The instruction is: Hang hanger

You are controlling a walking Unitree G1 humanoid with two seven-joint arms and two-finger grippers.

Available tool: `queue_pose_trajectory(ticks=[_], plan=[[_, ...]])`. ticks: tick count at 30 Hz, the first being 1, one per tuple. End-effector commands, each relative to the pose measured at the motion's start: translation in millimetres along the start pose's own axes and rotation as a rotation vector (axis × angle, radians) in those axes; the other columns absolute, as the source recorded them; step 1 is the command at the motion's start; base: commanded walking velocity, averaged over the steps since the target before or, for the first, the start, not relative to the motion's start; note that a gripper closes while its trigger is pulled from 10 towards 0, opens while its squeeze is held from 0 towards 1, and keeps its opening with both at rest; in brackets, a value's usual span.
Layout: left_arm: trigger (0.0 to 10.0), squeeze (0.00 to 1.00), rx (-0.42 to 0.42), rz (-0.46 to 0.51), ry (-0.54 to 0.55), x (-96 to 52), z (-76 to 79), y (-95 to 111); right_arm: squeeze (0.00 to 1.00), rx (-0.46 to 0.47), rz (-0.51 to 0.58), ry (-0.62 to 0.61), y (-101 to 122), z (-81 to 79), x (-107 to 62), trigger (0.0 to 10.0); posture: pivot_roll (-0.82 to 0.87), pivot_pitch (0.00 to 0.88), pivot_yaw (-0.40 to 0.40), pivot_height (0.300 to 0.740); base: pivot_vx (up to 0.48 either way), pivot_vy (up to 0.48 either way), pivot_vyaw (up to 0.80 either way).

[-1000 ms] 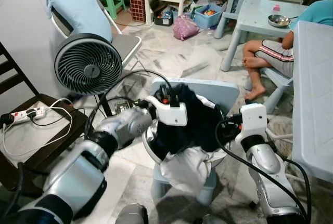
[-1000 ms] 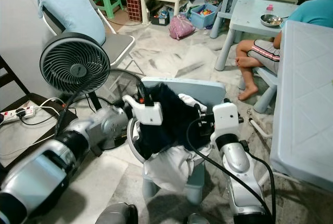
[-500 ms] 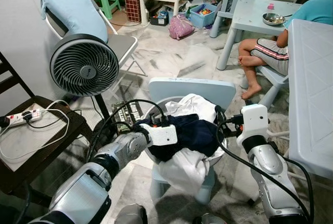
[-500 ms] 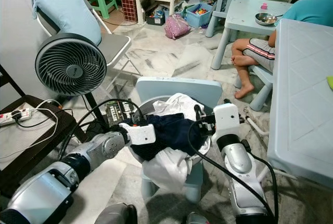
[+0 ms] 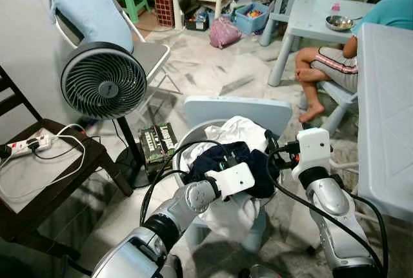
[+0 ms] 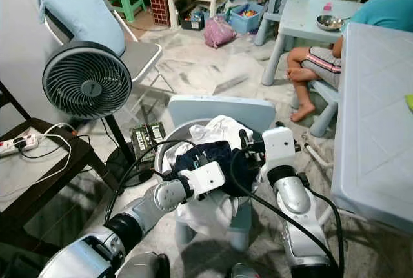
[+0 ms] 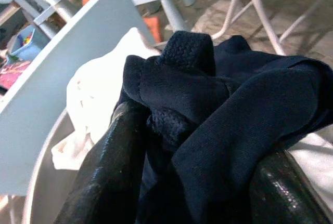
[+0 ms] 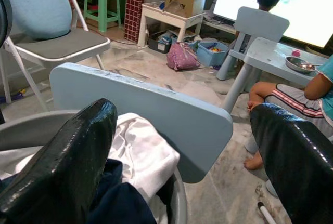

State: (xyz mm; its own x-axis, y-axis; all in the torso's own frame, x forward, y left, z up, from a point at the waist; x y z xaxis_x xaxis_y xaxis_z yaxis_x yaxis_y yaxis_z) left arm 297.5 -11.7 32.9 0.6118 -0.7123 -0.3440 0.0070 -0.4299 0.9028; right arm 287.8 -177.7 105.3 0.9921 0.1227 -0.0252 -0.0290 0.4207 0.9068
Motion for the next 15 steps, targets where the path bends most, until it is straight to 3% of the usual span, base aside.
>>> queue_pose_trajectory(ticks=[1,4,6,7,8,10,12,13,15], plan=[[10.0,1.0,-0.021,-0.005,0.01,-2.6,-2.5,-0.6,0.0,0.001,0.013,0.002,4.9,0.3,1.4,10.0,-0.03,0.06,0.019,0.74,0.0,0.0,0.0],[10.0,1.0,-0.032,-0.009,0.025,-5.7,-4.4,-1.3,0.0,0.002,0.013,0.008,5.1,-0.8,1.9,10.0,-0.02,0.06,0.02,0.74,0.0,0.0,0.0],[10.0,1.0,-0.131,-0.055,0.028,-11.2,-3.9,-9.3,0.0,0.007,0.012,0.018,5.2,-3.3,3.1,10.0,-0.02,0.06,0.02,0.74,0.0,0.0,0.0],[10.0,1.0,-0.131,-0.055,0.028,-11.2,-3.9,-9.3,0.0,0.007,0.012,0.018,5.2,-3.3,3.1,10.0,-0.02,0.06,0.02,0.74,0.0,0.0,0.0],[10.0,1.0,-0.163,-0.117,-0.025,-16.6,0.4,-19.2,0.0,0.012,0.015,0.026,5.9,-5.4,4.4,10.0,-0.02,0.06,0.02,0.74,0.0,0.0,0.0],[10.0,1.0,-0.103,-0.171,-0.119,-22.8,6.7,-26.4,0.0,0.015,0.018,0.032,6.6,-7.1,5.6,10.0,-0.01,0.06,0.022,0.74,0.0,0.0,0.0],[10.0,1.0,-0.056,-0.176,-0.104,-25.8,0.9,-24.0,0.0,0.016,0.019,0.035,6.9,-7.9,6.4,10.0,-0.01,0.059,0.021,0.74,0.0,0.0,0.0],[10.0,1.0,0.047,-0.179,-0.121,-29.5,-3.9,-20.9,0.0,0.017,0.02,0.037,7.3,-8.1,6.9,10.0,0.0,0.058,0.021,0.74,0.0,0.0,0.0],[10.0,1.0,0.049,-0.166,-0.07,-31.9,-11.0,-17.6,0.0,0.018,0.021,0.038,7.5,-8.0,7.5,10.0,0.0,0.055,0.022,0.74,0.0,0.0,0.0]])
Point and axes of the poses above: a point about 5 cm out from each wrist's last joint towards the gripper, its own x axis pointing out of the wrist towards the gripper, its own y axis along the axis of the wrist's last joint, z = x × y, the point moved 2 cm from there along x, pointing out of the wrist towards the gripper, and after that the axes turned 13 degrees about -x, right-handed, at the moved point
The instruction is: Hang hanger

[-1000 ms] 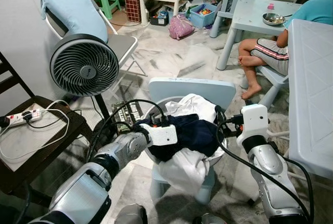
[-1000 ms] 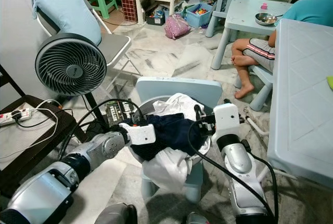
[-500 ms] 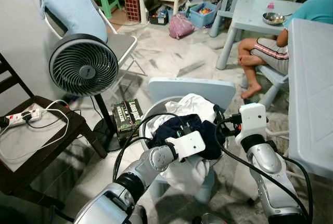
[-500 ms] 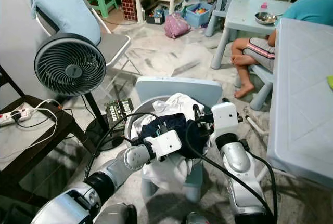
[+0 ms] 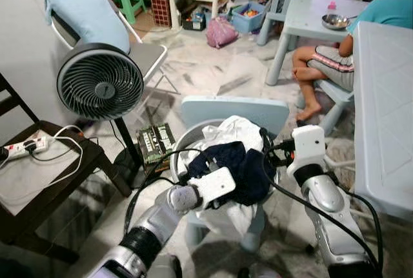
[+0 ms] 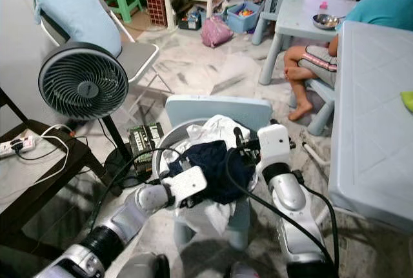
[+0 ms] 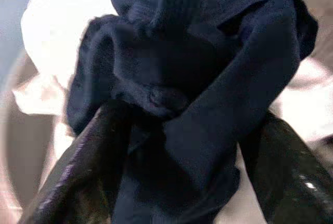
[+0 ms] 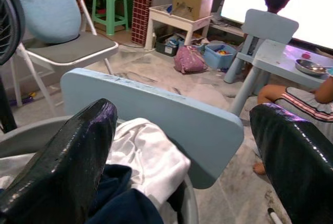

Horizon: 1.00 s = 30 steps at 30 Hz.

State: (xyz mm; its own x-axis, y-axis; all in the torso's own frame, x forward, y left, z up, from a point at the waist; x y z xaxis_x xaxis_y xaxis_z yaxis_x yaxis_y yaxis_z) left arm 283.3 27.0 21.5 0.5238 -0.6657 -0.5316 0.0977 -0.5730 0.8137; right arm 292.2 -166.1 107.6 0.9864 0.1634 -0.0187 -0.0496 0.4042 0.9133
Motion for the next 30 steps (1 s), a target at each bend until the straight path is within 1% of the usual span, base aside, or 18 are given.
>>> queue_pose_trajectory(ticks=[1,2,3,4,5,6,8,9,10,13,14,17,20,23,25,27,29,30], plan=[[10.0,1.0,-0.008,0.048,0.081,-3.5,-10.1,12.6,0.0,0.003,-0.001,0.005,0.7,1.1,1.9,10.0,0.0,0.055,0.022,0.74,0.0,0.0,0.0],[10.0,1.0,-0.032,0.064,0.116,-4.8,-14.4,14.8,0.0,0.004,-0.001,0.006,0.7,1.1,2.0,10.0,0.0,0.055,0.022,0.74,0.0,0.0,0.0],[10.0,1.0,-0.088,0.096,0.182,-7.2,-21.8,19.0,0.0,0.003,-0.001,0.006,0.7,1.2,2.0,10.0,0.0,0.055,0.022,0.74,0.0,0.0,0.0],[10.0,1.0,-0.18,0.126,0.249,-11.8,-30.7,21.9,0.0,0.002,0.0,0.006,1.0,1.8,2.2,10.0,0.0,0.055,0.022,0.74,0.0,0.0,0.0],[10.0,1.0,-0.18,0.126,0.249,-11.8,-30.7,21.9,0.0,0.002,0.0,0.006,1.0,1.8,2.2,10.0,0.0,0.055,0.022,0.74,0.0,0.0,0.0],[10.0,1.0,-0.23,0.141,0.258,-15.4,-31.4,22.6,0.0,0.002,0.001,0.006,1.1,2.2,2.6,10.0,0.0,0.057,0.024,0.74,0.0,0.0,0.0],[10.0,1.0,-0.279,0.147,0.251,-18.0,-28.5,21.8,0.0,0.002,0.001,0.007,1.1,2.3,3.2,10.0,0.01,0.055,0.023,0.74,0.0,0.0,0.0],[10.0,1.0,-0.35,0.148,0.241,-19.5,-25.0,21.2,0.0,0.003,0.002,0.01,1.3,1.7,4.1,10.0,0.01,0.055,0.023,0.74,0.0,0.0,0.0],[10.0,1.0,-0.381,0.151,0.244,-20.4,-24.3,21.8,0.0,0.003,0.003,0.012,1.5,1.2,4.5,10.0,0.01,0.055,0.023,0.74,0.0,0.0,0.0],[10.0,1.0,-0.427,0.17,0.255,-23.2,-24.2,27.1,0.0,0.001,0.01,0.019,3.1,-0.2,6.2,10.0,0.01,0.05,0.02,0.74,0.0,0.0,0.0],[10.0,1.0,-0.433,0.172,0.258,-24.0,-24.1,28.6,0.0,0.0,0.012,0.021,3.4,-0.4,6.6,10.0,0.01,0.05,0.02,0.74,0.0,0.0,0.0],[10.0,1.0,-0.34,0.173,0.25,-28.3,-23.4,32.3,0.0,-0.002,0.014,0.021,3.5,0.1,8.4,10.0,0.01,0.047,0.02,0.74,0.0,0.0,0.0],[10.0,1.0,-0.223,0.138,0.227,-36.5,-20.6,27.2,0.0,-0.004,0.015,0.021,3.4,1.1,8.8,10.0,0.01,0.047,0.02,0.74,0.0,0.0,0.0],[10.0,1.0,-0.295,0.125,0.261,-45.8,-21.2,19.0,0.0,-0.005,0.014,0.019,2.8,1.6,7.9,10.0,0.01,0.047,0.023,0.74,0.0,0.0,0.0],[10.0,1.0,-0.383,0.16,0.294,-56.2,-22.4,13.0,0.0,-0.006,0.013,0.02,2.1,1.7,7.4,10.0,0.02,0.047,0.021,0.74,0.0,0.0,0.0],[10.0,1.0,-0.393,0.226,0.312,-65.9,-23.1,12.5,0.0,-0.005,0.012,0.025,1.6,0.8,7.4,10.0,0.02,0.051,0.017,0.74,0.0,0.0,0.0],[10.0,1.0,-0.392,0.243,0.308,-66.8,-22.7,13.8,0.0,-0.005,0.012,0.026,1.6,0.7,7.6,10.0,0.02,0.051,0.017,0.74,0.0,0.0,0.0],[10.0,1.0,-0.416,0.268,0.303,-68.5,-22.1,15.3,0.0,-0.005,0.013,0.028,2.0,0.3,8.3,10.0,0.02,0.053,0.015,0.74,0.0,0.0,0.0]])
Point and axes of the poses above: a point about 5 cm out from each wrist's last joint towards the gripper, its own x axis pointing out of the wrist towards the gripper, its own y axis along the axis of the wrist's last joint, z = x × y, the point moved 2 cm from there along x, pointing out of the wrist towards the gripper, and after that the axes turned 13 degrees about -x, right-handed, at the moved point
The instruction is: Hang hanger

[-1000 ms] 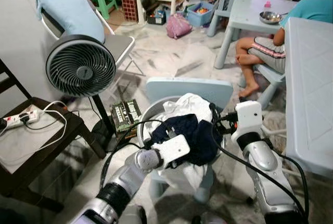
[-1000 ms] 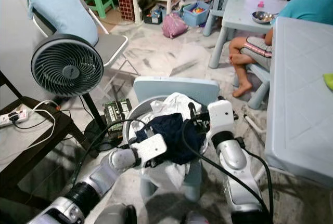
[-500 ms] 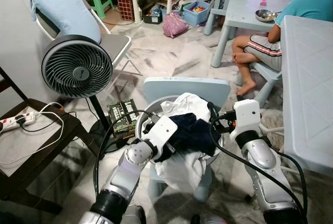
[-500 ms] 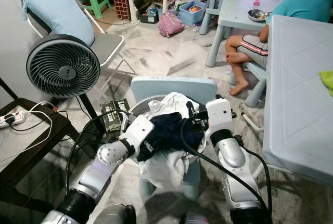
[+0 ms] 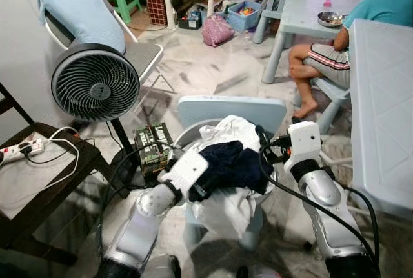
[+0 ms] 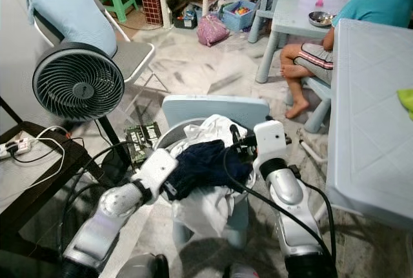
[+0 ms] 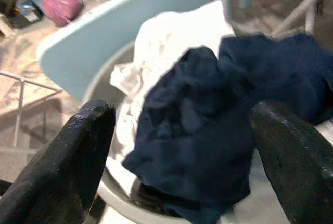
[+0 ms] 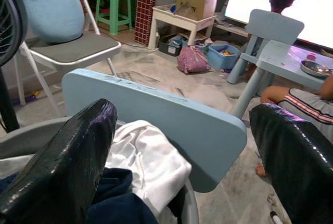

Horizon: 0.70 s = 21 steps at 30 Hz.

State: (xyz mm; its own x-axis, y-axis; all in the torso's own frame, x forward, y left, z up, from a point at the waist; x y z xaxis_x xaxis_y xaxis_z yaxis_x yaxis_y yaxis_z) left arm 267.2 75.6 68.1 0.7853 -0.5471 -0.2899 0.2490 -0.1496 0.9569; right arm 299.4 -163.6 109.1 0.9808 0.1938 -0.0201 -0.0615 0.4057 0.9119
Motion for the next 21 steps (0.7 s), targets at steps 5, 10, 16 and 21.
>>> queue_pose_trajectory(ticks=[5,10,16,21], plan=[[10.0,1.0,-0.309,-0.011,-0.055,-6.2,5.5,4.1,0.0,0.0,0.008,0.015,2.2,-2.3,4.0,10.0,0.03,0.054,0.011,0.74,0.0,0.0,0.0],[10.0,1.0,-0.305,-0.005,0.047,-12.0,-9.2,4.3,0.0,-0.011,0.018,0.016,4.8,-0.5,4.0,10.0,0.02,0.056,0.014,0.74,0.0,0.0,0.0],[10.0,0.0,-0.345,0.027,0.312,-22.9,-41.3,3.4,0.0,-0.014,0.017,0.008,3.8,1.8,2.9,10.0,0.02,0.062,0.015,0.74,0.0,0.0,0.0],[10.0,0.0,-0.463,-0.064,0.427,-22.2,-51.5,-8.0,0.0,-0.017,0.031,0.019,7.4,-2.9,4.7,10.0,0.02,0.064,0.013,0.74,0.0,0.0,0.0]])
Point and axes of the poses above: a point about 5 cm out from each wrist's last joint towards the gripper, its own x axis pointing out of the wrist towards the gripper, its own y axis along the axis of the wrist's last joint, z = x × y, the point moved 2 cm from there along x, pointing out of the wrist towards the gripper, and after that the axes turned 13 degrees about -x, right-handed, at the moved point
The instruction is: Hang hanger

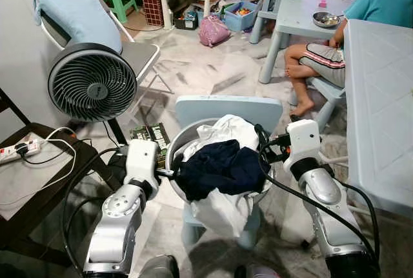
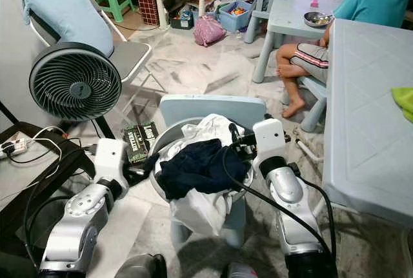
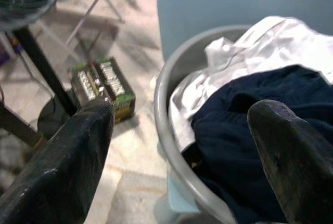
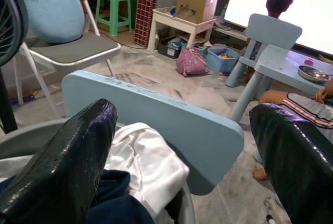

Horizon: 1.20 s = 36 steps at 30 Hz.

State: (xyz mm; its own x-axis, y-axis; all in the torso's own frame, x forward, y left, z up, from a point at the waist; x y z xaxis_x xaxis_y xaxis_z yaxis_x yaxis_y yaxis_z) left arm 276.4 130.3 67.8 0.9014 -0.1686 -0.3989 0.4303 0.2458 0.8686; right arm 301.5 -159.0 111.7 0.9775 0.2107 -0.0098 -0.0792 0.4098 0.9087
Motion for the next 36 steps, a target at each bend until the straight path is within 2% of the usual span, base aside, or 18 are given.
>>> queue_pose_trajectory(ticks=[1,6,9,13,15,16,17,19,23,29,32,33,34,35,36], plan=[[10.0,0.0,-0.012,-0.031,-0.004,5.3,4.2,-1.9,0.0,-0.011,0.018,0.012,4.6,-0.9,2.6,10.0,0.02,0.066,0.007,0.74,0.0,0.0,0.0],[10.0,0.0,-0.039,-0.001,-0.044,13.5,16.8,4.9,0.0,-0.015,0.021,0.007,5.5,1.4,3.1,10.0,0.01,0.068,0.007,0.74,0.0,0.0,0.0],[10.0,0.0,-0.04,-0.011,-0.088,26.6,32.9,8.4,0.0,-0.018,0.019,0.002,5.3,2.4,2.8,10.0,0.0,0.071,0.009,0.74,0.0,0.0,0.0],[10.0,0.0,0.005,-0.076,-0.138,40.6,52.3,0.7,0.0,-0.021,0.02,0.002,6.4,1.8,1.7,10.0,-0.01,0.073,0.008,0.74,0.0,0.0,0.0],[10.0,0.0,0.012,-0.088,-0.148,41.9,54.9,-0.8,0.0,-0.022,0.02,0.001,6.5,1.9,1.6,10.0,-0.01,0.073,0.008,0.74,0.0,0.0,0.0],[10.0,0.0,0.035,-0.141,-0.198,43.5,63.4,-9.3,0.0,-0.024,0.02,0.0,6.5,2.7,0.8,10.0,-0.03,0.076,0.01,0.74,0.0,0.0,0.0],[10.0,0.0,0.035,-0.141,-0.198,43.5,63.4,-9.3,0.0,-0.024,0.02,0.0,6.5,2.7,0.8,10.0,-0.03,0.076,0.01,0.74,0.0,0.0,0.0],[10.0,0.0,0.094,-0.196,-0.261,43.0,70.8,-20.2,0.0,-0.028,0.017,-0.002,5.7,4.1,-0.2,10.0,-0.03,0.077,0.009,0.74,0.0,0.0,0.0],[10.0,0.0,0.145,-0.229,-0.275,45.3,70.1,-28.3,0.0,-0.03,0.015,0.0,5.4,4.0,-0.2,10.0,-0.03,0.078,0.007,0.74,0.0,0.0,0.0],[10.0,0.0,0.164,-0.262,-0.255,48.9,62.4,-36.5,0.0,-0.03,0.017,0.005,6.8,2.5,0.8,10.0,-0.03,0.078,0.004,0.74,0.0,0.0,0.0],[10.0,0.0,0.092,-0.256,-0.19,60.4,46.3,-29.7,0.0,-0.031,0.02,0.007,7.3,3.2,0.8,10.0,-0.03,0.078,0.002,0.74,0.0,0.0,0.0],[9.2,0.0,0.085,-0.252,-0.19,61.7,45.1,-27.8,0.0,-0.032,0.02,0.007,7.4,3.5,0.6,10.0,-0.03,0.078,0.004,0.74,0.0,0.0,0.0],[5.0,0.0,0.077,-0.248,-0.182,62.8,43.3,-26.0,0.0,-0.032,0.019,0.006,7.3,3.7,0.5,10.0,-0.04,0.078,0.004,0.74,0.0,0.0,0.0],[0.0,0.0,0.061,-0.241,-0.167,64.5,40.1,-23.7,0.0,-0.033,0.018,0.005,7.0,4.1,0.2,10.0,-0.04,0.078,0.004,0.74,0.0,0.0,0.0],[0.0,0.0,0.057,-0.24,-0.162,65.3,38.5,-23.4,0.0,-0.033,0.018,0.004,6.8,4.3,0.1,10.0,-0.04,0.078,0.004,0.74,0.0,0.0,0.0]])
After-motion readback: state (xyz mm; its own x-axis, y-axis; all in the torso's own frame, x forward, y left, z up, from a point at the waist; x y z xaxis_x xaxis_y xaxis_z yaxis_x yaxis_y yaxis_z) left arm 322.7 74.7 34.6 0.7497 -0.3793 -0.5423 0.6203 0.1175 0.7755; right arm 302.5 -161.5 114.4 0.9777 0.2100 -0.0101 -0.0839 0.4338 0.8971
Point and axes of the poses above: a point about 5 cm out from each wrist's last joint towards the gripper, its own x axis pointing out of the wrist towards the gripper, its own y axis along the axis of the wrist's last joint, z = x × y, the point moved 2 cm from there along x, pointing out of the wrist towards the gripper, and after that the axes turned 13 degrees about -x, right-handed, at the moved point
